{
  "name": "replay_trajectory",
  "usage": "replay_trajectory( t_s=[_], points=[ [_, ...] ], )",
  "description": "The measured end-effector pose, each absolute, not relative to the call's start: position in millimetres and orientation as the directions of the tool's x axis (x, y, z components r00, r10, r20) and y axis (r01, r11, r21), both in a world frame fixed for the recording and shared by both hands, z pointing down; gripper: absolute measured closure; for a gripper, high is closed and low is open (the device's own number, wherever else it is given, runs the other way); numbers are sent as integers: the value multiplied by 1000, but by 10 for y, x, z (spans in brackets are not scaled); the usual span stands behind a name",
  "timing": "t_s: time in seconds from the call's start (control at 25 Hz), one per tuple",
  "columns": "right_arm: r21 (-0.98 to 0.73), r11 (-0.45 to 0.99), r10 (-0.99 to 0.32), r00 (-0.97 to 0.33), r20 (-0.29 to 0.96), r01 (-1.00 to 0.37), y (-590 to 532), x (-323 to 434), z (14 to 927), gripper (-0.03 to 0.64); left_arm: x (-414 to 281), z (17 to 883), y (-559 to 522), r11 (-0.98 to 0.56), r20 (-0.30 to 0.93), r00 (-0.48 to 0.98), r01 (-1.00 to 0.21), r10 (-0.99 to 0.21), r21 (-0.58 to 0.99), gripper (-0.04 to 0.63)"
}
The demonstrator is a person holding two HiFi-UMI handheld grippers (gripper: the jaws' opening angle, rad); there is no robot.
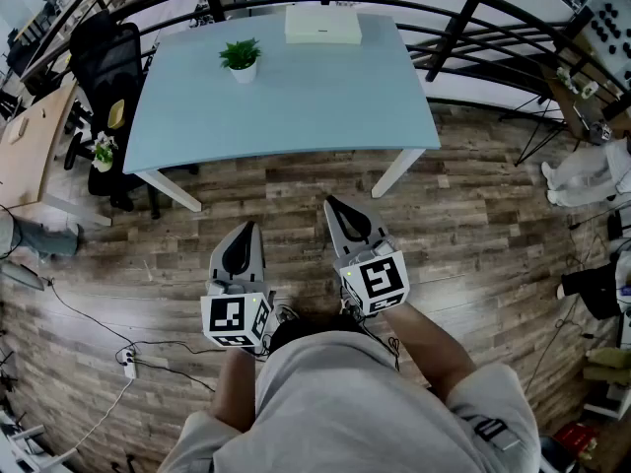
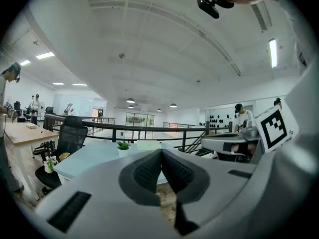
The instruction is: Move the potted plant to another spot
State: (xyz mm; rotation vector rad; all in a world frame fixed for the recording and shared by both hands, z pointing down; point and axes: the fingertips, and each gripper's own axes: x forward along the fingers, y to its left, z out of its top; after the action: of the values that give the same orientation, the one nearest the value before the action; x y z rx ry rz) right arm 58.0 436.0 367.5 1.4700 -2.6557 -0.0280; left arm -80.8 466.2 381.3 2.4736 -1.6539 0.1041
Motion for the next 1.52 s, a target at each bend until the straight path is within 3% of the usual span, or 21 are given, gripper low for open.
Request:
replay_trajectory(
  t_s=[0.2, 0.44, 0.68, 0.96, 1.2, 1.52],
  points=[
    [20, 569, -819, -564, 109, -822, 4478, 241, 3806, 614, -1103, 3942, 4659, -415, 181, 430, -902, -884, 117, 583],
    [46, 494, -862, -482, 154, -868, 4575, 225, 4017, 612, -1246, 4146, 4596, -465, 203, 488, -872, -849, 153, 583],
    [57, 501, -847, -476, 236, -864, 4509, 113, 4278, 512, -1304, 4410, 4502, -488, 247, 524, -850, -815, 197, 583],
    [33, 522, -832, -500, 241, -852, 3703, 66, 4458, 405, -1562, 4460, 3888, -434, 276, 466, -884, -840, 173, 583],
    [27, 602, -780, -581, 232, -798, 2773, -74, 4452, 359, -1669, 4370, 3027, -385, 299, 401, -916, -866, 116, 583],
    [-30, 628, -746, -611, 265, -778, 1915, 211, 4659, 302, -1509, 4557, 2240, -328, 358, 362, -932, -861, 155, 583]
  ],
)
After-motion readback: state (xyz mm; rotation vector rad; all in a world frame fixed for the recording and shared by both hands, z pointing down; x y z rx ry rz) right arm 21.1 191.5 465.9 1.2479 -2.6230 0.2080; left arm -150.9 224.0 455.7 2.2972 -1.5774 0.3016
